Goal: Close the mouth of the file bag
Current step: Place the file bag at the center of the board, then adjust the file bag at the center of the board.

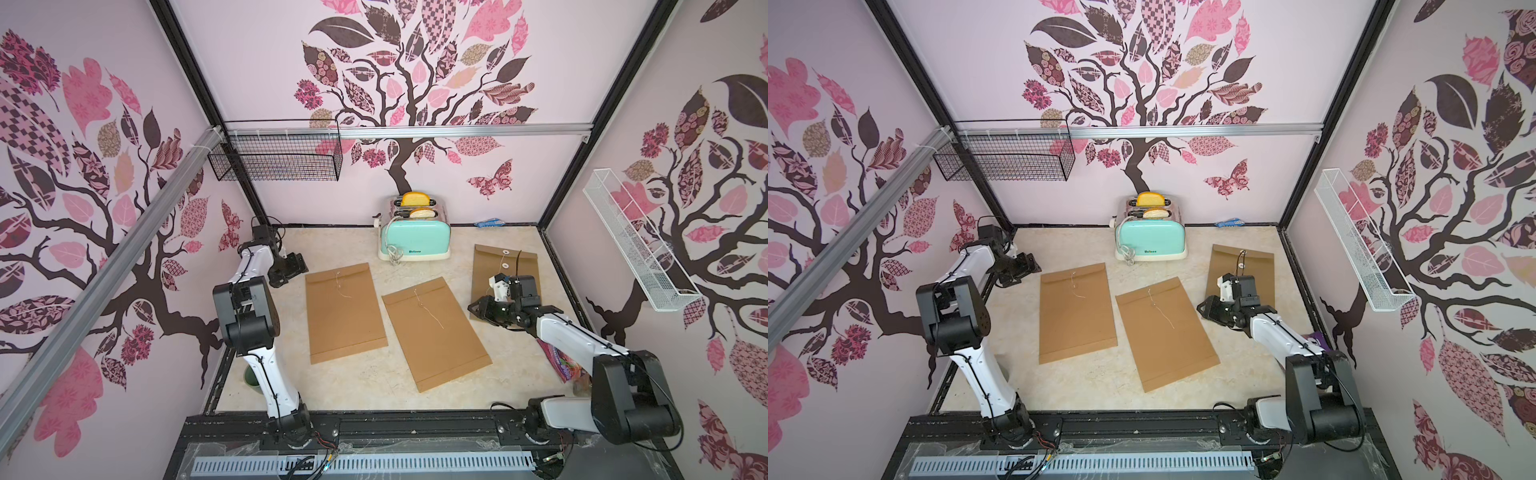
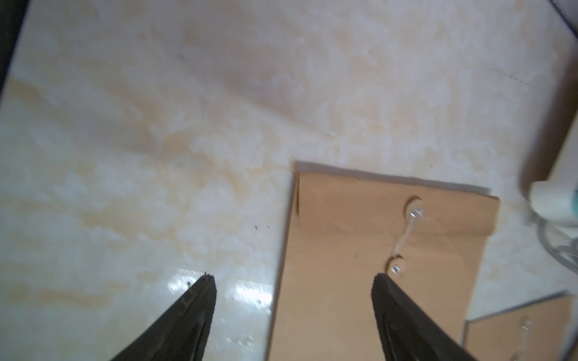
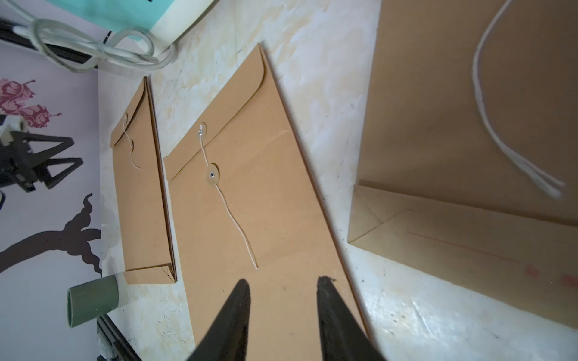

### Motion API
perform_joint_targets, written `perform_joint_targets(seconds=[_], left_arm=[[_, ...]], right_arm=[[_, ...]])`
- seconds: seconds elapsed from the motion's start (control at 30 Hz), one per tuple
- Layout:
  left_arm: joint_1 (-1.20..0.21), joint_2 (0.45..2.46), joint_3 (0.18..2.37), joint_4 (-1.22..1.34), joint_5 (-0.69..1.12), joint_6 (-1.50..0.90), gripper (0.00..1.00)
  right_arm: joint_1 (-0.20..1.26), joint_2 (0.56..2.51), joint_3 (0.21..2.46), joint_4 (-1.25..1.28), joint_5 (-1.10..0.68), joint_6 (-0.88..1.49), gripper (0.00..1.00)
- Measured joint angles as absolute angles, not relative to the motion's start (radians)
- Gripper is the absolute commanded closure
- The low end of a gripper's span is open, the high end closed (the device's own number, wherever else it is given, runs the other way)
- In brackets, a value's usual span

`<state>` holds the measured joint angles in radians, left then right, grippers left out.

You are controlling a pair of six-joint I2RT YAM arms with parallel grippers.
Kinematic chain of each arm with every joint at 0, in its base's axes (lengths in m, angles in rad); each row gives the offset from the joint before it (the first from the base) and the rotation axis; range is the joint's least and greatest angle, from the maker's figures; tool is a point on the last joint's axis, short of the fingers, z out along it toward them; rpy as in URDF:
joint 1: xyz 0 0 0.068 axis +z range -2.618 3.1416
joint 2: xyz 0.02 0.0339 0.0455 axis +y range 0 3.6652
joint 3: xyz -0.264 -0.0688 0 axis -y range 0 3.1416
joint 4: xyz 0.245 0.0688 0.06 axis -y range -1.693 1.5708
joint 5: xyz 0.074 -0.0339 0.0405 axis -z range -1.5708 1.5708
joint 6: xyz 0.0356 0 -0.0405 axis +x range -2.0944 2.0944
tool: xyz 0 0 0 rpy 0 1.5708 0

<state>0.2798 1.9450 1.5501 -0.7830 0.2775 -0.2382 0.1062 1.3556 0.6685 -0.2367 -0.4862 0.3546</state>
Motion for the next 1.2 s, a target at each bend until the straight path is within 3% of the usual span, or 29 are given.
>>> perform_joint_targets(seconds=[0.3,0.5,0.8,1.2], left_arm=[[0.259,1.464,1.104,-0.392,0.534,-0.579,0.18],[0.105,1.295,0.942,-0.24,0.61,-0.727,0.18],[-0.029,1.145,0.929,-0.114,0.615,-0.859,0.18],[-0.304,1.169,0.928,-0.043,0.545,-0.922,0.19]], right_arm=[[0.104,1.403,0.652,-0.325,-0.508,0.341,0.53],[0.104,1.398,0.632,-0.381,-0.475,0.327,0.51],[0.137,1.398,0.617,-0.414,-0.475,0.326,0.52],[0.229,1.277,0.576,-0.432,-0.56,0.401,0.5]])
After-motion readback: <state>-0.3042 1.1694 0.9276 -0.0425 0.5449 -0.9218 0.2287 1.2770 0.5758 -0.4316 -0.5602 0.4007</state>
